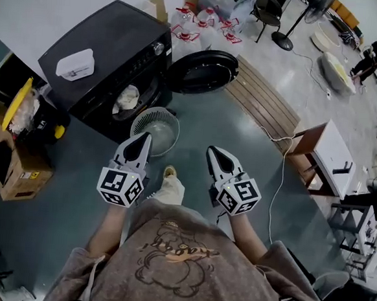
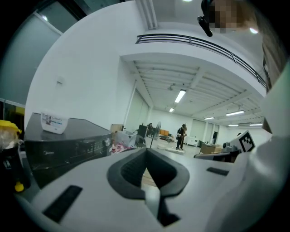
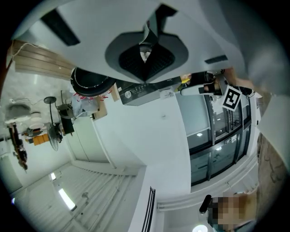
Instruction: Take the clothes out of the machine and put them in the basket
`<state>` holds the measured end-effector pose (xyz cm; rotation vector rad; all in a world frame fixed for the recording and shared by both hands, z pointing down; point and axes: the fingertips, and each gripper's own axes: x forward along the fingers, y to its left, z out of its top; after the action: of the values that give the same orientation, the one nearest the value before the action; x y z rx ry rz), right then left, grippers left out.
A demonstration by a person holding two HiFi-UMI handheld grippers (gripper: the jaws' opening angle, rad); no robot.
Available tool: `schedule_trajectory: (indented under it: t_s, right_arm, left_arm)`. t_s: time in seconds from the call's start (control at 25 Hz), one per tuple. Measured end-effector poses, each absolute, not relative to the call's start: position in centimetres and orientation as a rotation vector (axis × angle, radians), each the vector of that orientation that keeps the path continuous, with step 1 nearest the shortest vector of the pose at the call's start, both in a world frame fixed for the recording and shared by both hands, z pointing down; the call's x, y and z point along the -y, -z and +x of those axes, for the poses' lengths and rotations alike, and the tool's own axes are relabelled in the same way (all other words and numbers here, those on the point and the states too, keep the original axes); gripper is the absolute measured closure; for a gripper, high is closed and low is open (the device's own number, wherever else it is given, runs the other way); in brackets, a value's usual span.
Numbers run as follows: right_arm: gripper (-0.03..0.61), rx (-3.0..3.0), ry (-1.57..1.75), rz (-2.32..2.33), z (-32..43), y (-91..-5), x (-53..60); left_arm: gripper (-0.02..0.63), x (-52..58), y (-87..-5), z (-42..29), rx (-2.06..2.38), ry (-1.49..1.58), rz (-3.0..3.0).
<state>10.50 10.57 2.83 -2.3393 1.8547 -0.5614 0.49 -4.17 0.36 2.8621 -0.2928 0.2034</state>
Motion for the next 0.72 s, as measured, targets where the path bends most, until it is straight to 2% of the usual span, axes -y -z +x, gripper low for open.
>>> schedule_trajectory:
  t_s: [0.32, 0.72]
  right_arm:
    - [0.581, -1.960, 0.620, -2.261, 16.0, -4.2, -0.9]
    - [0.581, -2.209, 0.698, -2.102, 17.5, -8.7, 7.0]
  left_arm:
    - [0.607, 12.2, -2.0, 5.2, 0.384, -0.243, 2.838]
    - [0.607, 17.3, -5.7, 6.0, 0.603, -0.240, 2.788]
